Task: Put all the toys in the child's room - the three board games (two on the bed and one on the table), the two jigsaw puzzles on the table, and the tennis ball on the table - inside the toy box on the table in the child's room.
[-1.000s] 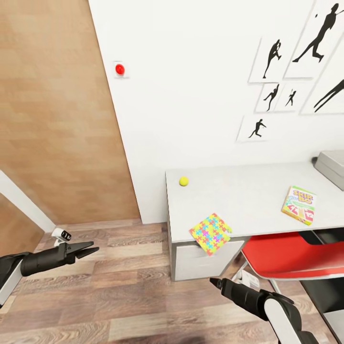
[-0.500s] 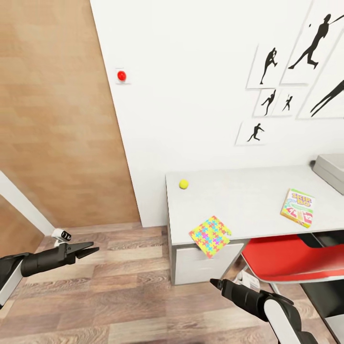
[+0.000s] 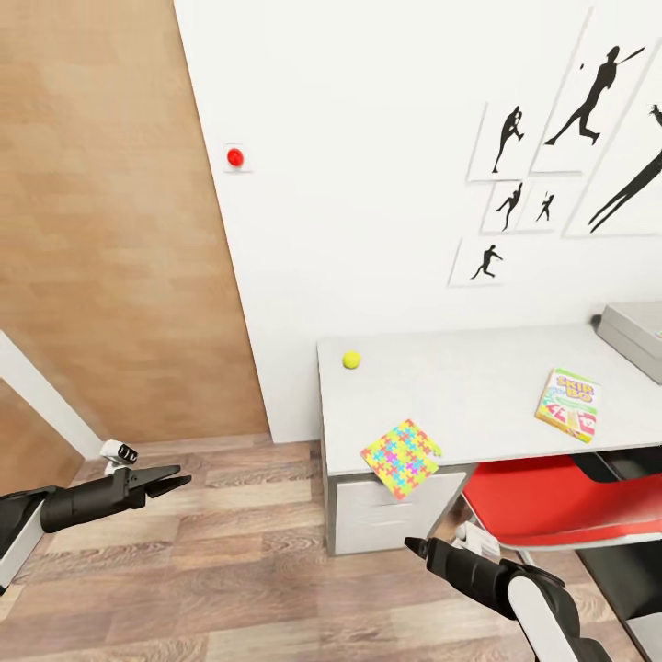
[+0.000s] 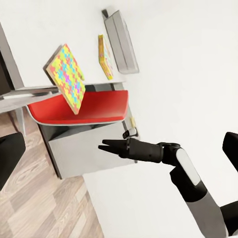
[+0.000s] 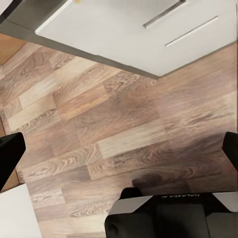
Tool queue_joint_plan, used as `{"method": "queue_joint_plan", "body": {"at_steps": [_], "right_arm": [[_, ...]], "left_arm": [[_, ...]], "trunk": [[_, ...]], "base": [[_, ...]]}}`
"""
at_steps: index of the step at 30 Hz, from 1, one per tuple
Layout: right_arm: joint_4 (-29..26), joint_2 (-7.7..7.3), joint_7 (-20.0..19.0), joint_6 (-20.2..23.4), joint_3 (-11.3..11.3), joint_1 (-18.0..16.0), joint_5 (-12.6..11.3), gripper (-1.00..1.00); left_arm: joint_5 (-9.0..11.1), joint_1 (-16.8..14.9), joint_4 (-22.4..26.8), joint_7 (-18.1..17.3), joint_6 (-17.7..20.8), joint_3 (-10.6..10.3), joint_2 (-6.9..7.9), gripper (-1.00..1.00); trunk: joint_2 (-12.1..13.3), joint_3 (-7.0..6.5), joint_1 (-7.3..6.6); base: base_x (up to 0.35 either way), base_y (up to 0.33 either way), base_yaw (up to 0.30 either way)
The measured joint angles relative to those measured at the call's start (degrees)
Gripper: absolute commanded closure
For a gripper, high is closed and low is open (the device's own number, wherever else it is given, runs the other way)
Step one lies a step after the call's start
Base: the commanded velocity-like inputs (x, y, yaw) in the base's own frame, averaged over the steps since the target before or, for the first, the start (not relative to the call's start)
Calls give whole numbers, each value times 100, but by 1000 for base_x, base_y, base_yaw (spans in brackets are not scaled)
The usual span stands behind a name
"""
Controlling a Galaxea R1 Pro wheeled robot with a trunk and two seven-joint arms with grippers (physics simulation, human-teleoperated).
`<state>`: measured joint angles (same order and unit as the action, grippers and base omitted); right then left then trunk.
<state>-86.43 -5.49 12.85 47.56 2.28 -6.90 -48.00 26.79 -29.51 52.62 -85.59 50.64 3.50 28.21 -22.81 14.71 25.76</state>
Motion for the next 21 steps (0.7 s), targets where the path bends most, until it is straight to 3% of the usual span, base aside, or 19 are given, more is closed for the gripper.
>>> {"method": "queue_joint_plan", "body": {"at_steps": [21], "right_arm": [[2,3,26,16,0,0,0,-100]], "left_arm": [[3,0,1,-7,1,-17,-2,-100]], "trunk": [[2,-119,0]], "base": [[-18,-119,9]]}}
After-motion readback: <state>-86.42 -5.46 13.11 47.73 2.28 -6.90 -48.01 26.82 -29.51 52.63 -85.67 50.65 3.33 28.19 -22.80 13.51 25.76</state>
